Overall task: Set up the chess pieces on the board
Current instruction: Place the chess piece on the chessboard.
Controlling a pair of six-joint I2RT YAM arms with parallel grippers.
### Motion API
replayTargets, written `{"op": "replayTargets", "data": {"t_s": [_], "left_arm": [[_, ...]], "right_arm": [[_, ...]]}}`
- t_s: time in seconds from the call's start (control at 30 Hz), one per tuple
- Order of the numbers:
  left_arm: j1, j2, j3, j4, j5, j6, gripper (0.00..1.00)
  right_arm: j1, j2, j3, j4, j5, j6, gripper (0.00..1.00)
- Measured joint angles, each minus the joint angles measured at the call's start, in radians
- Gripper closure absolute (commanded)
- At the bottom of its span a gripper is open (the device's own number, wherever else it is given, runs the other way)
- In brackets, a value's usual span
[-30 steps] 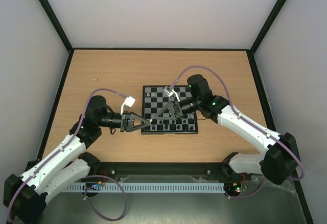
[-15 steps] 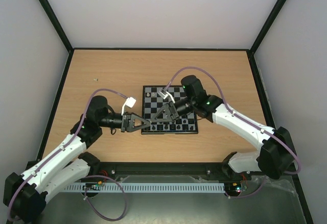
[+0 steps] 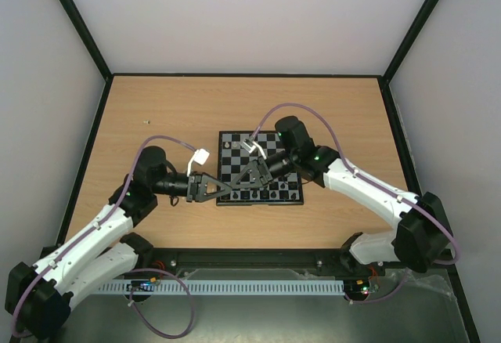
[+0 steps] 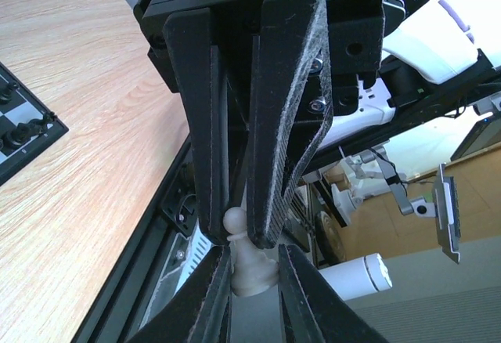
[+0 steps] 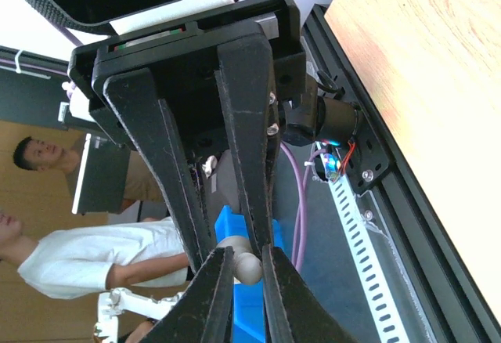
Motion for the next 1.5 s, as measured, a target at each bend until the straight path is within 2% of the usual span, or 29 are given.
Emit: {"op": "replayTargets", "data": {"t_s": [0.17,0.2,0.23,0.27,0.4,0.53,0.77,0.87,0.97,1.17,1.3,1.5], "left_arm": [[-0.001,0.0,0.0,-0.005,-0.002,0.003,0.76],[-0.002,0.001,0.0,-0.006,-0.006,0.007,0.69],[-0.002,0.002,0.0,-0.006,-0.01,0.013,0.55],[-0.002,0.002,0.0,-0.008,-0.014,0.017,0.49],[0.003,0.012,0.003,-0.029,-0.033,0.031,0.33],[0.032,0.013,0.012,-0.067,-0.039,0.059,0.27],[0.187,-0.003,0.049,-0.192,-0.049,0.139,0.14],[0.303,-0.012,0.065,-0.278,-0.077,0.191,0.01],[0.377,0.002,0.079,-0.353,-0.144,0.233,0.01],[0.389,0.056,0.094,-0.441,-0.335,0.274,0.0],[0.393,0.059,0.115,-0.484,-0.44,0.289,0.0],[0.394,0.058,0.13,-0.5,-0.531,0.292,0.01]], "right_arm": [[0.0,0.006,0.003,0.0,-0.001,-0.004,0.97],[0.002,0.006,0.005,0.0,0.0,-0.008,0.97],[0.004,0.006,0.005,-0.001,0.001,-0.01,0.97],[0.006,0.007,0.006,-0.002,0.003,-0.012,0.98],[0.011,0.012,0.024,-0.036,0.032,-0.025,0.99],[0.011,0.016,0.048,-0.074,0.083,-0.047,0.99],[0.011,0.075,0.154,-0.221,0.273,-0.115,0.99],[0.011,0.136,0.261,-0.32,0.425,-0.154,0.99],[0.011,0.246,0.399,-0.409,0.594,-0.193,0.99],[0.011,0.541,0.644,-0.549,0.972,-0.231,0.99],[0.011,0.69,0.715,-0.603,1.18,-0.239,0.99],[0.011,0.787,0.786,-0.662,1.349,-0.24,0.98]]}}
